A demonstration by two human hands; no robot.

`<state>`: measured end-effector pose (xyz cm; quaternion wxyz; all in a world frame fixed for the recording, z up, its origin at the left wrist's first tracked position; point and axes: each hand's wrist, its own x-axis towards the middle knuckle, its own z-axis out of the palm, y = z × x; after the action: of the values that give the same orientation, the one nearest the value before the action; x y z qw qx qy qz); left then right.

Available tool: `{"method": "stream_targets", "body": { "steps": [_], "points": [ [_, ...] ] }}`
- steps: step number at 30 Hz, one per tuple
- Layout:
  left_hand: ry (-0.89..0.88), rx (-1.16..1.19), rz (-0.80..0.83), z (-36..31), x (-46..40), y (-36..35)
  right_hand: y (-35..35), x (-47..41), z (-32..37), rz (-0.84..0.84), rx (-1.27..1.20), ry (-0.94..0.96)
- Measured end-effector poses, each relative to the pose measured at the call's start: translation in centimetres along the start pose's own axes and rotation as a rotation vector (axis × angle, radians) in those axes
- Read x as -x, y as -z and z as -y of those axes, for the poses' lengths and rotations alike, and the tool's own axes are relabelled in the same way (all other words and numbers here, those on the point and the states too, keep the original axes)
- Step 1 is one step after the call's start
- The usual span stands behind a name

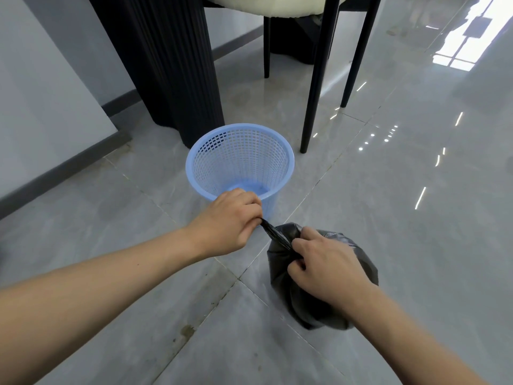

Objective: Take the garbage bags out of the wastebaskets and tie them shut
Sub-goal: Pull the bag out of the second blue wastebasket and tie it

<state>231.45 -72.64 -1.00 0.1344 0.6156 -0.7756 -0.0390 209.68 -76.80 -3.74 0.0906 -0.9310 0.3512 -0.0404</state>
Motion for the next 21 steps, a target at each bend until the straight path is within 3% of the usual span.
{"method": "stream_targets", "body": {
  "steps": [6, 11, 15, 21],
  "points": [
    [0.108, 0.367, 0.065, -0.8, -0.1, -0.2, -0.1, 0.0, -1.4, -0.065, 0.024, -0.131],
    [0.186, 0.437, 0.075, -1.4, -0.2, -0.1, -0.2, 0.2, -1.4, -0.074, 0.179, -0.113],
    [0.163, 0.429, 0.095, -1.4, 0.0, 0.0, 0.0, -0.1, -1.5, -0.043, 0.158, -0.189],
    [0.199, 0.49, -0.025, -2.1, -0.4, 0.4, -0.5, 0.0, -1.7, 0.056, 0.174, -0.162]
  ]
}}
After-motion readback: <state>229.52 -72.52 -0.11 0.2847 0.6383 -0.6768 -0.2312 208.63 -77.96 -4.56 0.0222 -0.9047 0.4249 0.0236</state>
